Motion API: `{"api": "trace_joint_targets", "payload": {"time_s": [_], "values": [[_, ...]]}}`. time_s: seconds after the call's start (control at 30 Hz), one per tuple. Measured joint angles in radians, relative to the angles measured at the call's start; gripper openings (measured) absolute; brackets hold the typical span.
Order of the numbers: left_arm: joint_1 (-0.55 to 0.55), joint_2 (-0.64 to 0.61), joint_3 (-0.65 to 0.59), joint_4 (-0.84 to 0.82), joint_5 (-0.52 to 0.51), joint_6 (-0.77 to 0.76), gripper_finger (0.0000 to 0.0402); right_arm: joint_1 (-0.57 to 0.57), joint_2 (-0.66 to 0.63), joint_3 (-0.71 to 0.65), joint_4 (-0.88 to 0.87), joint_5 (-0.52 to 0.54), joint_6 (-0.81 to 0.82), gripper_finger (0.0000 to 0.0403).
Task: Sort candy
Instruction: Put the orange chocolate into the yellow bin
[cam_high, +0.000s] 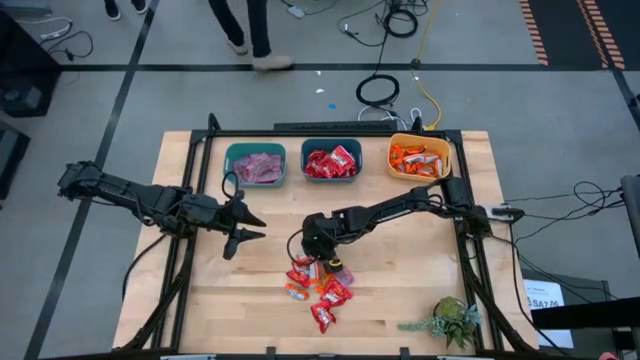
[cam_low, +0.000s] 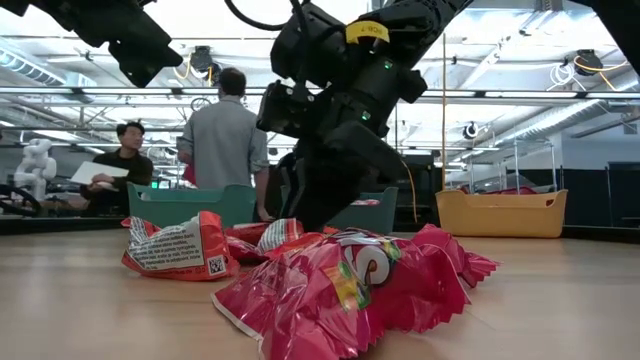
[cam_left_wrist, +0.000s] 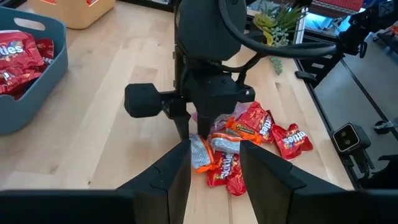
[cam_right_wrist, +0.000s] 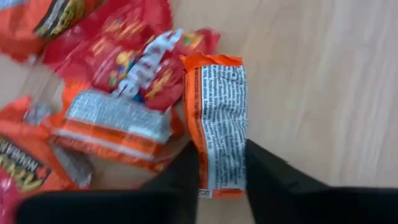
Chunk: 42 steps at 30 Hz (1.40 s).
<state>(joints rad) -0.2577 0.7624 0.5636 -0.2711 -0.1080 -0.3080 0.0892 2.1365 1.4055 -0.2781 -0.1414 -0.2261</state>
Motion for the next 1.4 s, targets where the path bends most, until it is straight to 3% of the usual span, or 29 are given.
{"api": "trace_joint_targets", "payload": {"time_s": [0.1,0.43,0.63,1.0,1.23,1.4], "values": [[0.000,0.000,0.000,0.000,0.004,0.000,0.0146,-0.003,-0.006,0.000,-0.013,0.003,0.061,0.0025],[0.000,0.000,0.000,0.000,0.006,-0.001,0.0146,-0.067,-0.137,-0.004,-0.150,0.072,0.137,0.0010],[0.000,0.000,0.000,0.000,0.006,-0.001,0.0146,-0.134,-0.311,-0.004,-0.213,0.077,0.240,0.0005],[0.000,0.000,0.000,0.000,-0.006,0.000,0.0146,-0.279,-0.733,-0.018,-0.406,0.298,0.270,0.0004],[0.000,0.000,0.000,0.000,-0.008,0.000,0.0146,-0.440,-1.020,-0.251,-0.414,0.374,0.385,0.0004],[0.000,0.000,0.000,0.000,-0.009,0.000,0.0146,-0.559,-1.189,-0.480,-0.386,0.530,0.600,0.0004]]}}
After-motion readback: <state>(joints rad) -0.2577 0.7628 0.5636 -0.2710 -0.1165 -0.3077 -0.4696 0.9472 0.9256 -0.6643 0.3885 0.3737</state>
